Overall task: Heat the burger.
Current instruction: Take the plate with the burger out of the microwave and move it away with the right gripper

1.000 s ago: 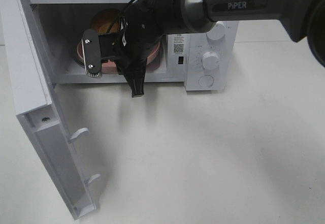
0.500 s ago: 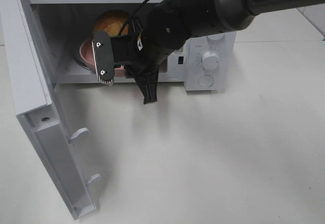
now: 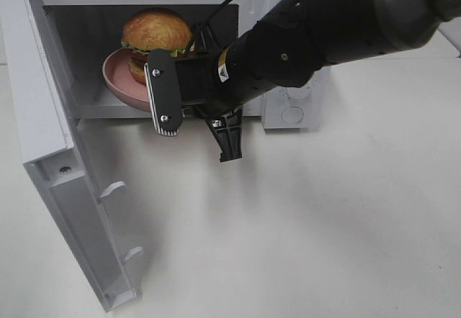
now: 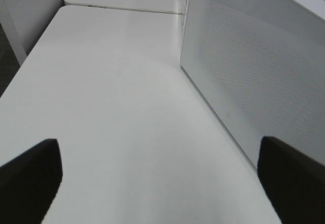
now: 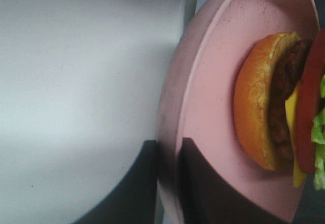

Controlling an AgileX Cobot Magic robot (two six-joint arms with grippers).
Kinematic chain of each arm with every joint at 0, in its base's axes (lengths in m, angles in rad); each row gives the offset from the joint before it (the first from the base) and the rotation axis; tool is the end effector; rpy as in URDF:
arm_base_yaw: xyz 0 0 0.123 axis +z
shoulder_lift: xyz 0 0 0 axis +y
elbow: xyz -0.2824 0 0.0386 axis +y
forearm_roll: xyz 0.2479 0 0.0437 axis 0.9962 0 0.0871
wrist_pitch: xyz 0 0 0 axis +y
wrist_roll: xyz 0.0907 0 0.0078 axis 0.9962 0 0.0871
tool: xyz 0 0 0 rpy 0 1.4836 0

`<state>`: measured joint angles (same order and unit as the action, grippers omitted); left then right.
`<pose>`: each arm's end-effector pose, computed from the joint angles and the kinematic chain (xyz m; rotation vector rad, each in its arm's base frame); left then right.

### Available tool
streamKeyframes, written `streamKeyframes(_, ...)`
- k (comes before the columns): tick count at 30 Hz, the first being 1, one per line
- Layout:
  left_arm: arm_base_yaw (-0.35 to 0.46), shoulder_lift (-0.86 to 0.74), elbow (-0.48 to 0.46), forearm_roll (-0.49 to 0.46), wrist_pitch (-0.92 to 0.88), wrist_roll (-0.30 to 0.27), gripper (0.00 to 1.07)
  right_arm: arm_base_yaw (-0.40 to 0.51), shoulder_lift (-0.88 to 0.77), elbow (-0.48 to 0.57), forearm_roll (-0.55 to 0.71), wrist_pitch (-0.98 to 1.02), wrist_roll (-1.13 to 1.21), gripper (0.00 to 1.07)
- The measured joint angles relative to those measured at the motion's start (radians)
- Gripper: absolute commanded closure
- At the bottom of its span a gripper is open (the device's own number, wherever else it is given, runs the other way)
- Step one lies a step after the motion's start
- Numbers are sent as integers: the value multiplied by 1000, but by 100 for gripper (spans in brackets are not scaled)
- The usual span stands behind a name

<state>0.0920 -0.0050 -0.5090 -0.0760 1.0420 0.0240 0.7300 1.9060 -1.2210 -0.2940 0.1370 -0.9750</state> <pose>-0.0055 -0.0065 0.2814 -0.0650 2.0083 -0.0164 0.3130 0.2752 0.1933 -1.9390 1.2744 -0.3196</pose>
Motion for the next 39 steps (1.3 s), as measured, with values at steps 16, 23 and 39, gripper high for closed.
streamKeyframes(16,0,0,0,0,0,0,6,2,-218,276,-8,-75,-15,107)
streamKeyframes(23,0,0,0,0,0,0,6,2,-331,387,-8,-78,-14,107)
streamKeyframes(39,0,0,0,0,0,0,6,55,-529,551,-1,-72,6,107)
